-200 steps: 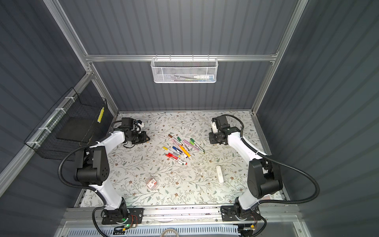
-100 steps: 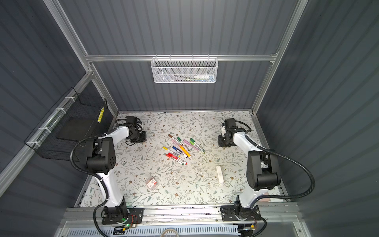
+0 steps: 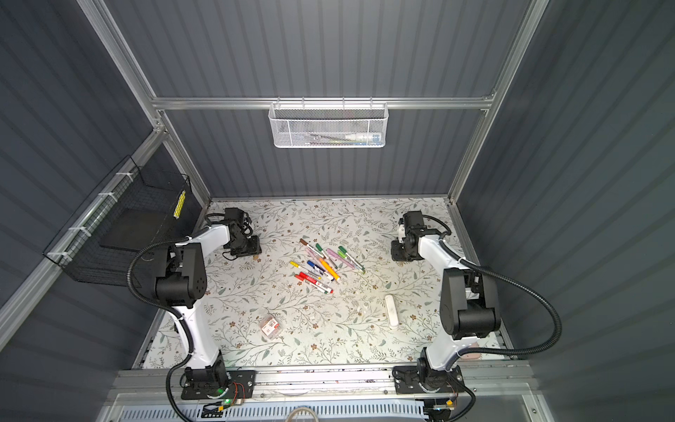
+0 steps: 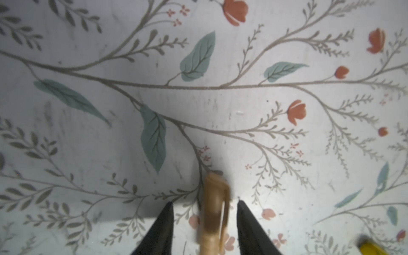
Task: Open the pen caps
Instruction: 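Lower the tan cap with the left gripper while the right lowers the pen, then open the left gripper to drop the cap while the right releases the pen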
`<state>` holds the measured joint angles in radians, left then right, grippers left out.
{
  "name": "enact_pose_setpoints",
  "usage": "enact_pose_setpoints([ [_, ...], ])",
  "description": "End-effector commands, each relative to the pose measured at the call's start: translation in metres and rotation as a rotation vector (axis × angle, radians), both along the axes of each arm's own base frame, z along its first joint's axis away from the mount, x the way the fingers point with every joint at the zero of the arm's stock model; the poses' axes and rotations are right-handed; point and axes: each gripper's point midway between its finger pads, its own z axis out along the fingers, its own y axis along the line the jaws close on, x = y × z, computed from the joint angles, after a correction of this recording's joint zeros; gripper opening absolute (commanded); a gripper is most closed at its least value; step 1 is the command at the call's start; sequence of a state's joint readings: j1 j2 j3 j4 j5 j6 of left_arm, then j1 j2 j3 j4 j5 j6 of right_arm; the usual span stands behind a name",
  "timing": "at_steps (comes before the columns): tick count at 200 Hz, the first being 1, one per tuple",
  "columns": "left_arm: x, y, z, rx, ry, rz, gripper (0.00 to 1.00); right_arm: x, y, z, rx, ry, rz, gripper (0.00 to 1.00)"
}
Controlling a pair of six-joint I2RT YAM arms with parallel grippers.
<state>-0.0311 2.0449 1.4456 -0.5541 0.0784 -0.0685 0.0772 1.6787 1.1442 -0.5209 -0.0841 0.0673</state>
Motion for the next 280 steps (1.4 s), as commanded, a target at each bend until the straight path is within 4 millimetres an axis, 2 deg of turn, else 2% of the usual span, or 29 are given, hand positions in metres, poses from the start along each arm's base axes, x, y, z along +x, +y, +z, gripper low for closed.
enact_pose_setpoints([
  [1,-0.007,0.003,-0.003,0.003,0.044,0.003,0.57,-0.004,0.002,-0.006,0.016,0.019,-0.002,0.0],
  [22,-0.007,0.003,0.013,0.002,0.007,0.006,0.62,-0.003,0.001,-0.009,0.013,0.027,-0.005,0.0],
  [33,-0.007,0.001,0.029,-0.008,-0.029,0.007,0.65,-0.003,0.0,-0.011,0.009,0.034,-0.01,0.0],
  [38,-0.008,0.001,0.033,-0.012,-0.038,0.006,0.69,-0.003,0.0,-0.013,0.006,0.038,-0.012,0.0],
  [46,-0.006,-0.001,0.051,-0.023,-0.086,0.004,0.73,-0.003,-0.001,-0.015,0.001,0.045,-0.017,0.0],
  [49,-0.014,-0.001,0.047,-0.025,-0.072,0.003,0.76,-0.004,-0.002,-0.017,0.0,0.049,-0.017,0.0],
  [54,-0.016,-0.003,0.053,-0.032,-0.087,-0.001,0.78,-0.004,-0.002,-0.018,-0.004,0.052,-0.02,0.0],
  [82,-0.027,-0.009,0.096,-0.054,-0.207,-0.058,0.92,-0.005,-0.007,-0.027,-0.034,0.081,-0.032,0.0],
  [89,-0.031,-0.011,0.108,-0.059,-0.25,-0.074,0.99,-0.005,-0.008,-0.029,-0.041,0.09,-0.036,0.0],
  [115,-0.049,-0.016,0.149,-0.063,-0.41,-0.138,1.0,-0.005,-0.013,-0.035,-0.062,0.101,-0.055,0.0],
  [143,-0.069,-0.022,0.178,-0.102,-0.519,-0.196,1.0,-0.003,-0.015,-0.042,-0.074,0.122,-0.063,0.01],
  [185,-0.076,0.008,0.184,-0.216,-0.568,-0.078,1.0,-0.002,-0.016,-0.051,-0.082,0.147,-0.069,0.04],
  [227,-0.075,0.011,0.191,-0.258,-0.581,-0.07,1.0,-0.005,-0.018,-0.061,-0.097,0.173,-0.073,0.1],
  [254,-0.073,0.027,0.19,-0.275,-0.586,-0.009,1.0,-0.005,-0.019,-0.064,-0.105,0.177,-0.076,0.13],
  [280,-0.075,0.034,0.193,-0.285,-0.595,0.013,1.0,-0.007,-0.021,-0.064,-0.12,0.181,-0.076,0.19],
])
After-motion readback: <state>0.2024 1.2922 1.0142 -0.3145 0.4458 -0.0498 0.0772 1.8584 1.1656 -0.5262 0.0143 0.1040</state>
